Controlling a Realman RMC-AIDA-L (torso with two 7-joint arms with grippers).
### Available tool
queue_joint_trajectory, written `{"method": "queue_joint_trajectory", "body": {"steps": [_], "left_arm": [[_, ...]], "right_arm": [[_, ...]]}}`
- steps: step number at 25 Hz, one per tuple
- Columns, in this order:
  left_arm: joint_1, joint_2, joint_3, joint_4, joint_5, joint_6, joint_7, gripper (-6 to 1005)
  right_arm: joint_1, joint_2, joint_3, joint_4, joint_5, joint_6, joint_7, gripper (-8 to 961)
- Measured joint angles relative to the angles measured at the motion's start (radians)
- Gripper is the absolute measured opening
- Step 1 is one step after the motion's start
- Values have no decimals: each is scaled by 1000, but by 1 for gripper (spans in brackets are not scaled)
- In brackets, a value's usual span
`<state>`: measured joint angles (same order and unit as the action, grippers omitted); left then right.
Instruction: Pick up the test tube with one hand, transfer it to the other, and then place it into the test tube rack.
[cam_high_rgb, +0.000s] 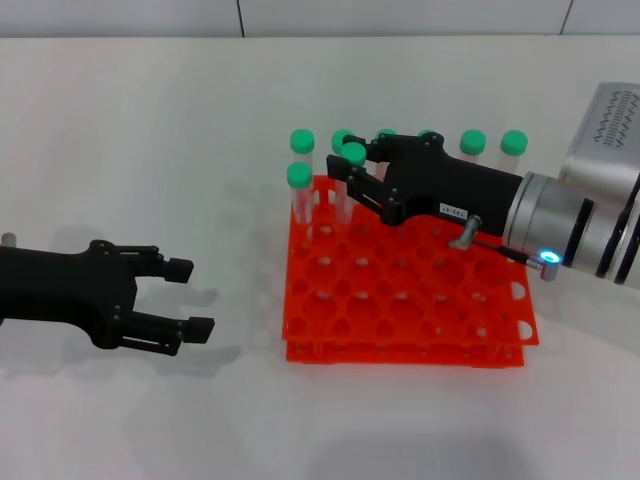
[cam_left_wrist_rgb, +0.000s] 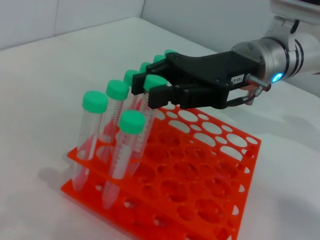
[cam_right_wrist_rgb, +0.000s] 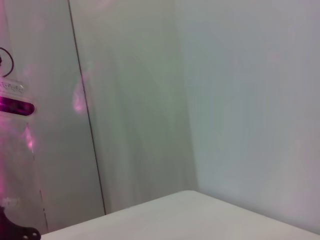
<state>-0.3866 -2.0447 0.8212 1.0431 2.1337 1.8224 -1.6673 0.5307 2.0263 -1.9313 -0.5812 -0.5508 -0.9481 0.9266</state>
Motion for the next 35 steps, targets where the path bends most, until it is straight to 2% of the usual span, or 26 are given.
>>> {"method": "queue_joint_trajectory", "body": {"steps": [11, 14, 25, 35], "left_arm": [[0, -2, 1, 0, 0, 0, 0, 868], [1, -2, 1, 0, 0, 0, 0, 868], [3, -2, -3, 0, -1, 1, 8, 867], [17, -4, -7, 0, -28, 8, 32, 866]], "right_arm": [[0, -1, 0, 5, 1, -8, 0, 296], [0, -2, 0, 5, 0, -10, 0, 352], [-11, -1, 3, 4, 2, -49, -9, 394], [-38, -22, 52, -6, -6, -224, -6, 464]]}}
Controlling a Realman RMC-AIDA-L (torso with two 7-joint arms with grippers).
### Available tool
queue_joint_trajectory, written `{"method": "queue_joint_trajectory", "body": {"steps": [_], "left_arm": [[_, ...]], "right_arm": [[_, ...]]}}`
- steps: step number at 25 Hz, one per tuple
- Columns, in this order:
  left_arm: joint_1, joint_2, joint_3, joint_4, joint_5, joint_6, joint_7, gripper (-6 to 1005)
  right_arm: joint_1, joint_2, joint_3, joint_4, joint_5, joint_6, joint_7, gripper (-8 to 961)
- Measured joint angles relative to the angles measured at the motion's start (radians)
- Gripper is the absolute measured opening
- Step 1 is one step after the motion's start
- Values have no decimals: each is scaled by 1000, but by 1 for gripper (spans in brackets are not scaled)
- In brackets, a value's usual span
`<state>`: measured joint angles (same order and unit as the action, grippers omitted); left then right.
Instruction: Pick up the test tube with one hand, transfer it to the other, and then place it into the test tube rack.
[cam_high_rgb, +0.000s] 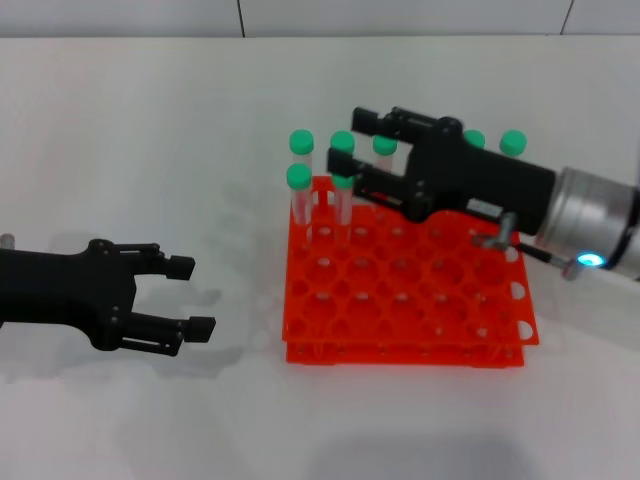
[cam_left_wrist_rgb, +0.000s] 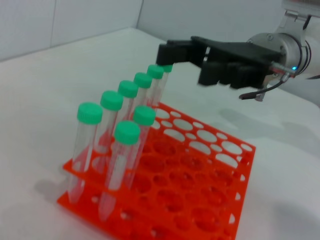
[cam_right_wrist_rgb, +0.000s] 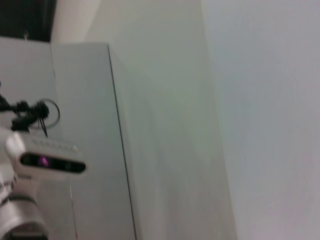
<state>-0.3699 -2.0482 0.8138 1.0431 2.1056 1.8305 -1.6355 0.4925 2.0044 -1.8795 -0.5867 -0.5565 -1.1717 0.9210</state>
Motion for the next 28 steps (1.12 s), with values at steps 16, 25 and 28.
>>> {"method": "queue_joint_trajectory", "body": {"steps": [16, 25, 28], "left_arm": [[18, 8, 1, 4, -162, 45, 11, 864], [19, 22, -23, 10, -217, 69, 0, 864], [16, 30, -47, 11, -217, 76, 2, 863]], "right_arm": [[-212, -70, 429, -301, -546, -91, 406, 834], [-264, -59, 668, -412, -841, -232, 566, 850], [-263, -59, 713, -434, -921, -285, 594, 848]]}}
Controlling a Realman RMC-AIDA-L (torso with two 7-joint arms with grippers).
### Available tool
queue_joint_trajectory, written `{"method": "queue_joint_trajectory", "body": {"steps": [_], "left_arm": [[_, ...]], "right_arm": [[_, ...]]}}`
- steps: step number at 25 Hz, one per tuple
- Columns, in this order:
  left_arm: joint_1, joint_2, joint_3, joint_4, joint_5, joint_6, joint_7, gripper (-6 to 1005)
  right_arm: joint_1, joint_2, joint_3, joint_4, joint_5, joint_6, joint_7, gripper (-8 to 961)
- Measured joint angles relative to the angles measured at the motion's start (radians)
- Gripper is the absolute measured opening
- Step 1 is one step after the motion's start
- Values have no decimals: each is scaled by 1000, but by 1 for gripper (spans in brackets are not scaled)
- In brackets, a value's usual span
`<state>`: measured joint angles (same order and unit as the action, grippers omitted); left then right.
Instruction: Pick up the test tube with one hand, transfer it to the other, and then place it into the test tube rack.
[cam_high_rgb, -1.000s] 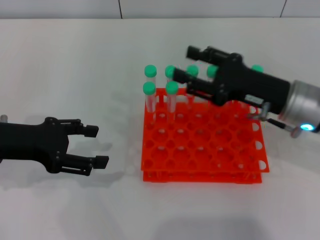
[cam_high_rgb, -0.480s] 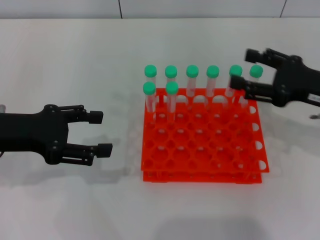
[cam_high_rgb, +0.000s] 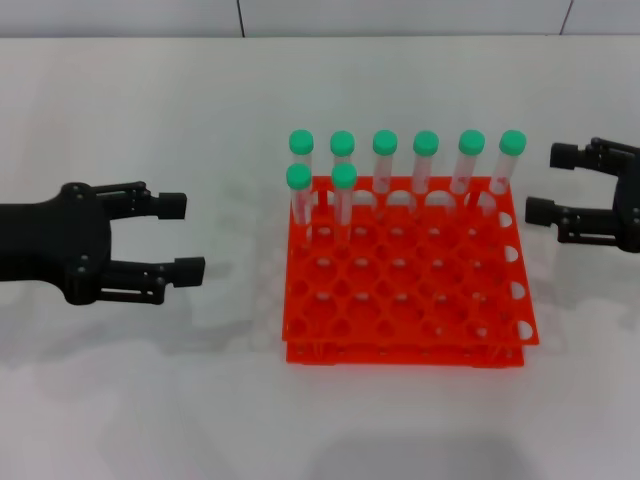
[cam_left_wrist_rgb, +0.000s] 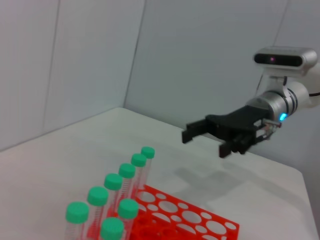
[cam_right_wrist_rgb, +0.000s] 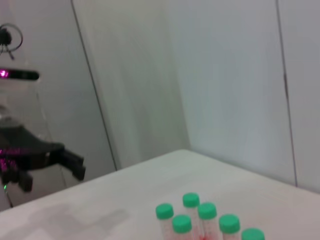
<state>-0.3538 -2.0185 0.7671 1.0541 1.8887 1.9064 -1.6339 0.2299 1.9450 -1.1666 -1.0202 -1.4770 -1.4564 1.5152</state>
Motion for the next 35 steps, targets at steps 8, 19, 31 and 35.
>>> {"method": "queue_joint_trajectory", "body": {"steps": [8, 19, 31, 35], "left_arm": [[-9, 15, -6, 1, -1, 4, -3, 863], [-12, 14, -6, 1, -1, 4, 1, 863], [-11, 7, -4, 0, 0, 3, 2, 863], [-8, 7, -1, -1, 0, 3, 1, 863]], "right_arm": [[-3, 3, 22, -12, -42, -26, 16, 844], [4, 9, 23, -15, -46, -30, 17, 845], [5, 14, 20, -15, -50, -30, 17, 845], [4, 14, 18, -15, -50, -32, 17, 845]]}}
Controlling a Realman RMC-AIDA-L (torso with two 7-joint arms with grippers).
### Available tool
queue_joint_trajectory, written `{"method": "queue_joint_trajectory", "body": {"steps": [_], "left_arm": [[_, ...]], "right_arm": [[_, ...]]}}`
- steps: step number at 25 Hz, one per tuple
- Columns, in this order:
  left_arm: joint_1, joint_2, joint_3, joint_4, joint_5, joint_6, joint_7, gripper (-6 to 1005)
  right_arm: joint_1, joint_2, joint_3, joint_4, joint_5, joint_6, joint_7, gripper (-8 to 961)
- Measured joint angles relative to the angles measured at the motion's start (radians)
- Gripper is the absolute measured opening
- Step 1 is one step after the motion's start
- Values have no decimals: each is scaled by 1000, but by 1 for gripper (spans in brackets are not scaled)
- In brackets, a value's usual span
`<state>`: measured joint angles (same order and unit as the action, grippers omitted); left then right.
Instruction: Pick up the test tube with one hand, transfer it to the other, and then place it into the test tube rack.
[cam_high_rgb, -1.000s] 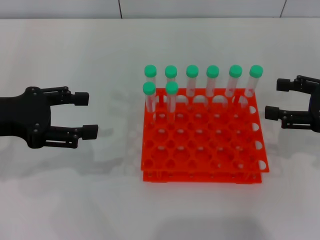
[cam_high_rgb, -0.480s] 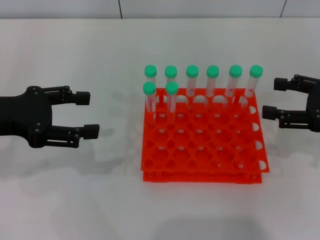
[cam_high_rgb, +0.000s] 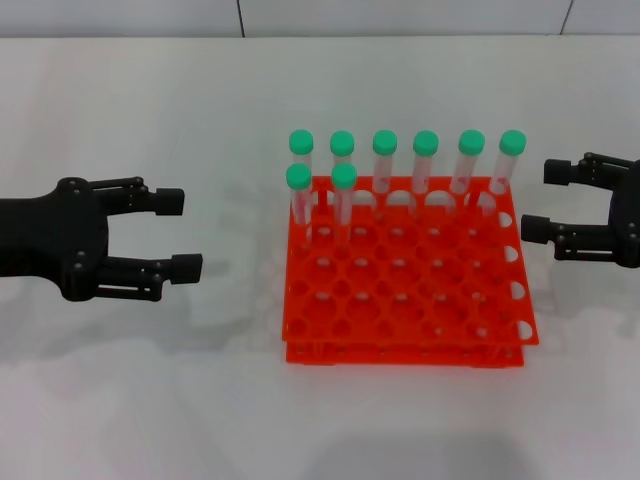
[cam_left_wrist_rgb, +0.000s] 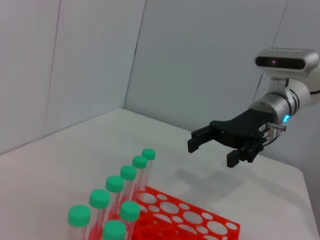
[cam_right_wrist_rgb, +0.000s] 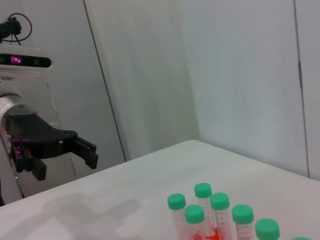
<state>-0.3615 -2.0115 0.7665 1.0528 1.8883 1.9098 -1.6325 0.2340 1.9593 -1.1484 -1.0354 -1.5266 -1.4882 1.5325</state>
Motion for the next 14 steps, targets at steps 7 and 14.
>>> {"method": "queue_joint_trajectory", "body": {"steps": [7, 14], "left_arm": [[-1, 0, 1, -1, 0, 0, 1, 863], [-5, 1, 4, -1, 0, 1, 2, 863]], "right_arm": [[-2, 0, -2, 0, 0, -5, 0, 845], [-1, 0, -2, 0, -1, -10, -2, 845]]}}
